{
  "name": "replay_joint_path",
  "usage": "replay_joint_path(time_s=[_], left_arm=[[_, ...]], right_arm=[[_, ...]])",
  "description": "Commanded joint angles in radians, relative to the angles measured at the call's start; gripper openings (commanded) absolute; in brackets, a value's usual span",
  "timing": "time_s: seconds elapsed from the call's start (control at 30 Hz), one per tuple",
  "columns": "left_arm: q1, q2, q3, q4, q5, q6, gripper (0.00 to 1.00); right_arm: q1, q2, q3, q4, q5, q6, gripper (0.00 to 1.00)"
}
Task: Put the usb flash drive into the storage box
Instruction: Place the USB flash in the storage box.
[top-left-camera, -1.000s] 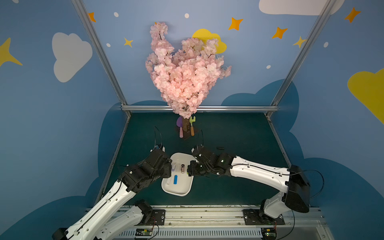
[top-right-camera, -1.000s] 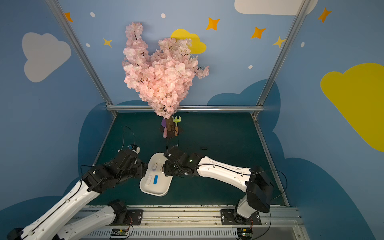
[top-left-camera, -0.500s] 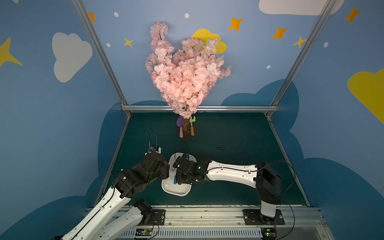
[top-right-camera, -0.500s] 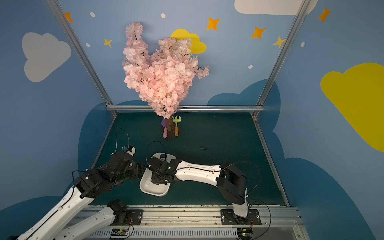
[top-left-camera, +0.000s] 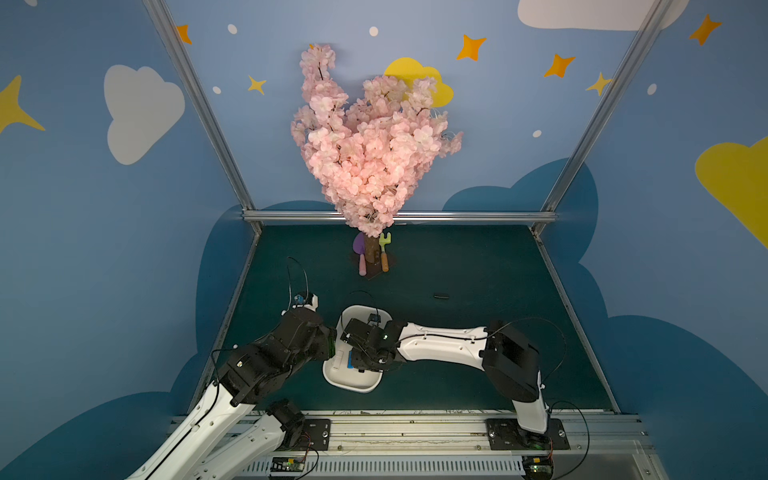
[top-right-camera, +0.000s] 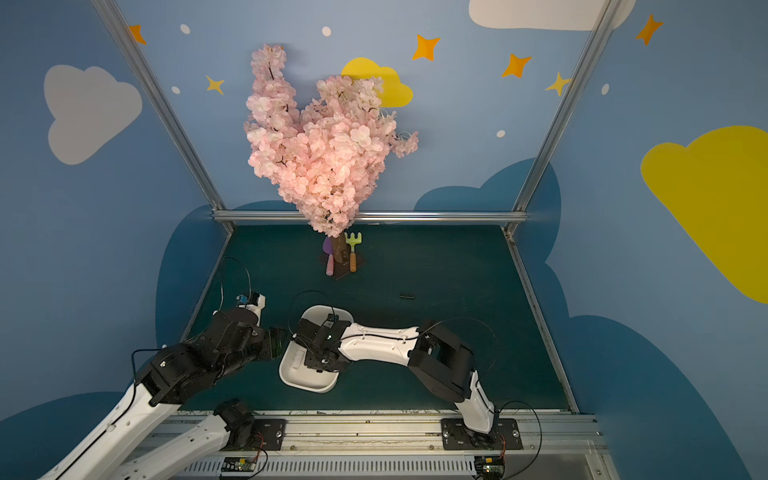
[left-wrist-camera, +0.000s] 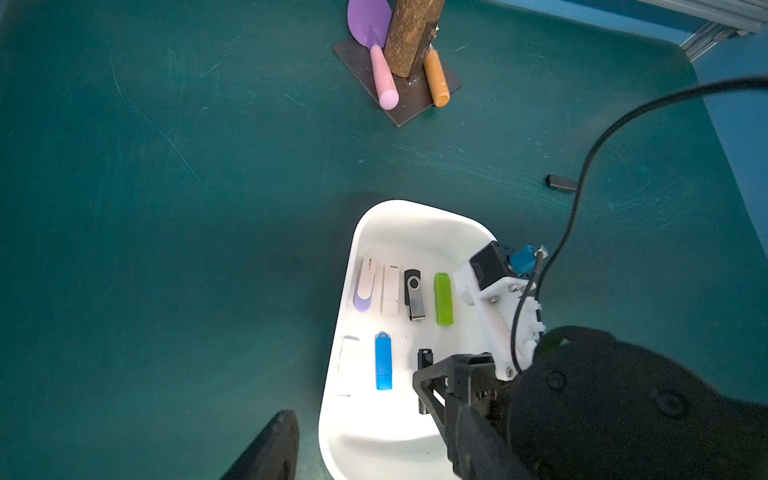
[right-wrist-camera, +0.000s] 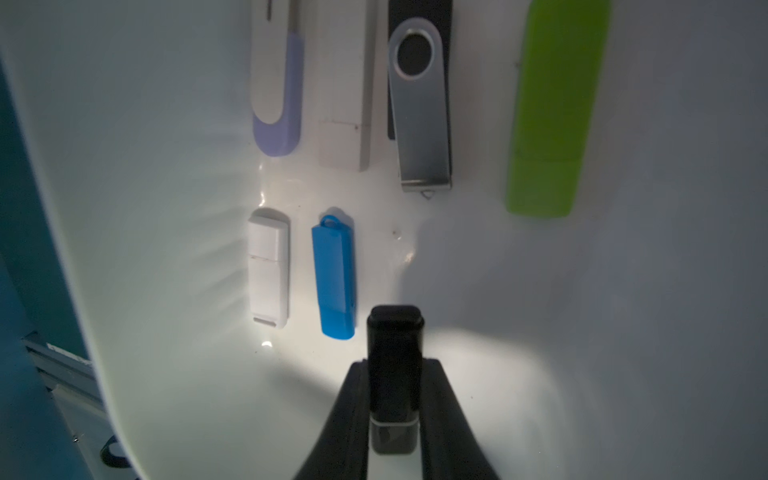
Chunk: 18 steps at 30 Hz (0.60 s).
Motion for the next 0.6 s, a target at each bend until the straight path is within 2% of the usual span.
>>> replay_joint_path(time_s=[0.0,0.23,0.57], left_arm=[[0.003,-0.007,-0.011,-0.004,-0.01,-0.001,0.64],[0.002,-0.019,-0.014,-0.005,-0.012,-0.003,0.64],[0.002,-0.008,-0.014,-0.004,-0.006,-0.001,0.64]], right_arm=[[-0.007,0.035,0.04,-0.025,-0.006,0.014,0.2],[-0.018,0.049,0.042,-0.022,-0.011,0.024,0.22],[-0.024,0.069,0.052,-0.011,-0.043,0.023,0.31]])
